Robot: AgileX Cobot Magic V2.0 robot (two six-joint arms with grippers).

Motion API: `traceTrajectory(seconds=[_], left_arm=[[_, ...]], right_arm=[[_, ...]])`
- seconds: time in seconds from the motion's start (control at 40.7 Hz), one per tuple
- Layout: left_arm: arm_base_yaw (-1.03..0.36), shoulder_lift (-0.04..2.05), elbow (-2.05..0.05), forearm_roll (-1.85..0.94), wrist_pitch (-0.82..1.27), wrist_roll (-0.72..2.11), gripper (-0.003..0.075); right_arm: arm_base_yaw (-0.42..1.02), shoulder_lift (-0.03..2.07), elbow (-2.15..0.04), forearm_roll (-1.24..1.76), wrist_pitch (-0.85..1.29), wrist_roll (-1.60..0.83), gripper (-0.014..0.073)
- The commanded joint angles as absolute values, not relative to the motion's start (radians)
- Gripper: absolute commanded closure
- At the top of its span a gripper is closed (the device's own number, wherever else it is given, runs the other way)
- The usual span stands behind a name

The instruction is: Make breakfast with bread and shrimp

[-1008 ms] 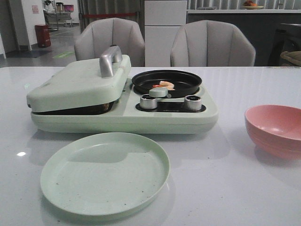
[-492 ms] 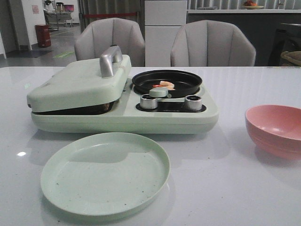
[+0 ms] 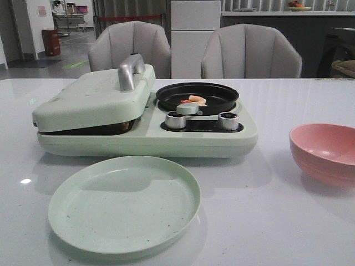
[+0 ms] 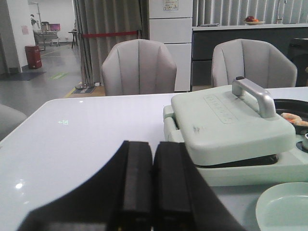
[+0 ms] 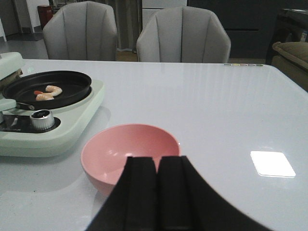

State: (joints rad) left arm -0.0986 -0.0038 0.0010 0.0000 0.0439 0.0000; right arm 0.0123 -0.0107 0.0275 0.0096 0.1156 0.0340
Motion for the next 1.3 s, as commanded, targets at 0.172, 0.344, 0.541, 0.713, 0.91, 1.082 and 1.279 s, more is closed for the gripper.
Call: traceTrajectory(seconds=[0.172,0.344,0.541,0.713,0.91,1.082,1.279], left_arm=[[-0.107,-0.021,0.031,0.0,-0.044,-0.007,0.0619],[-0.107,-0.021,0.031,0.0,-0.044,-0.007,0.0619],[-0.107,-0.021,0.031,0.0,-0.044,-0.007,0.0619],[-0.107,-0.021,0.031,0.0,-0.044,-0.007,0.0619],[-0.107,-0.021,0.031,0.0,-0.044,-0.007,0.0619],[-0.107,-0.021,0.031,0.0,-0.044,-0.007,0.0619],[-0.107,-0.021,0.031,0.0,-0.044,-0.007,0.0619]], right_arm=[[-0.054,-0.033,0.011,0.047,0.009,-0.023,0.0559],[-0.054,-0.033,0.011,0.046,-0.024,-0.023,0.0559],[-0.046,-0.033,0.011,0.046,-0.028,-0.023,0.0559],[-0.029,-0.033,0.011,0.046,-0.028,-0.023,0.0559],[-0.029,-0.033,0.011,0.043,-0.028,-0.023,0.0559],[-0.029,-0.033,0.011,0.043,-0.013,-0.023,0.0559],[-0.029,-0.033,0.011,0.043,-0.006,-0.023,0.0559]])
